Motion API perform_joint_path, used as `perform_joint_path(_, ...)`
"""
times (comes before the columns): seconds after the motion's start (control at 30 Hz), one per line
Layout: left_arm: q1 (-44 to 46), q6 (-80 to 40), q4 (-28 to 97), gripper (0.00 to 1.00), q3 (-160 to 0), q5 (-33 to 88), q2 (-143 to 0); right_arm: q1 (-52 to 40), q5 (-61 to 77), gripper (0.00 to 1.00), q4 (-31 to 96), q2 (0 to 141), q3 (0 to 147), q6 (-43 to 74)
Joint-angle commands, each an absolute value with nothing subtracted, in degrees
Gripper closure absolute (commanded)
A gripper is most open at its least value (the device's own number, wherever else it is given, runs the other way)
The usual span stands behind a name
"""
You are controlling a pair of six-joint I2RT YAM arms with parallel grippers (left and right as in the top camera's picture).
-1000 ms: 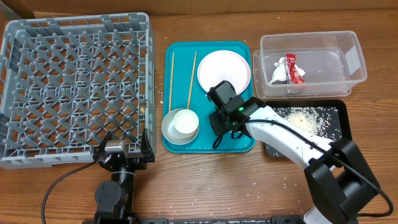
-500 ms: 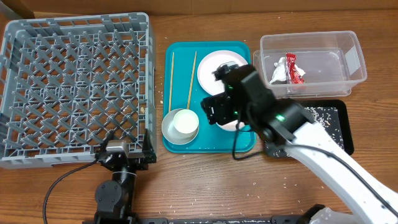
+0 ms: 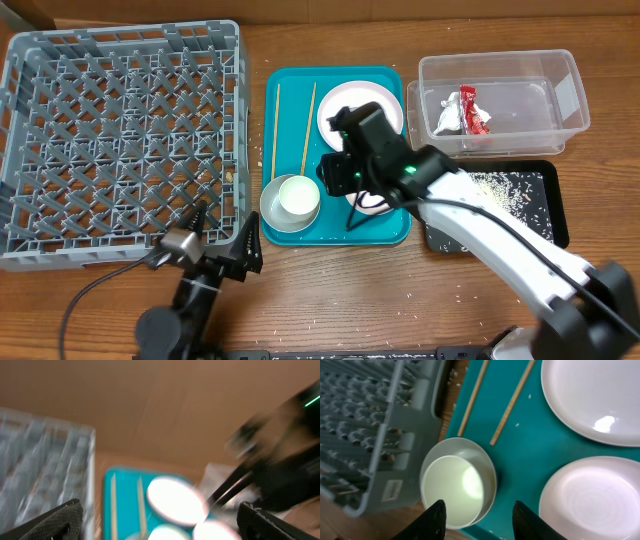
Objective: Sort waste into correct bins and load items into the dishwasher
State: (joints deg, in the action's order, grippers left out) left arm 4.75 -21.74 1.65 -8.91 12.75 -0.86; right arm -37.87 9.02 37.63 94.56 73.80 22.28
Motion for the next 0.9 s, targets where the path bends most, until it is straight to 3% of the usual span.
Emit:
perform_joint_path(0.0,4.5,-24.9,1.0,0.00,-12.9,19.6,-0.3,-37.9,11.8,0.57,36.1,99.2,73.3,22.8)
perform_joint_path(0.13,4.5,-33.5,-1.2,0.00,-13.3,26.3,-0.3,-37.9,14.3,0.64,34.5,104.5,73.3,22.9)
perform_joint_path(0.27,4.5,-27.8,1.8,0.00,-18.5,24.5,-0.9,-37.9,15.7,0.68,34.1,105.5,73.3,22.8)
perform_joint_path(0.4,4.5,-19.5,21.0,0.00,-32.6,14.7,-8.7,-37.9,15.7,0.81,34.3,105.5,73.3,22.8)
perform_joint_path(0.47,4.5,-17.3,29.6,0.00,-39.3,10.6,-14.1,-37.9,15.8,0.96,34.3,105.5,73.4,22.8)
perform_joint_path(0.67,4.5,-11.6,52.6,0.00,-61.0,7.7,-35.8,-36.8,15.8,0.96,38.4,102.1,76.9,22.7)
perform_joint_path(0.87,4.5,-11.6,59.0,0.00,-70.5,15.3,-49.1,-32.7,25.5,0.96,41.7,92.9,80.9,20.1)
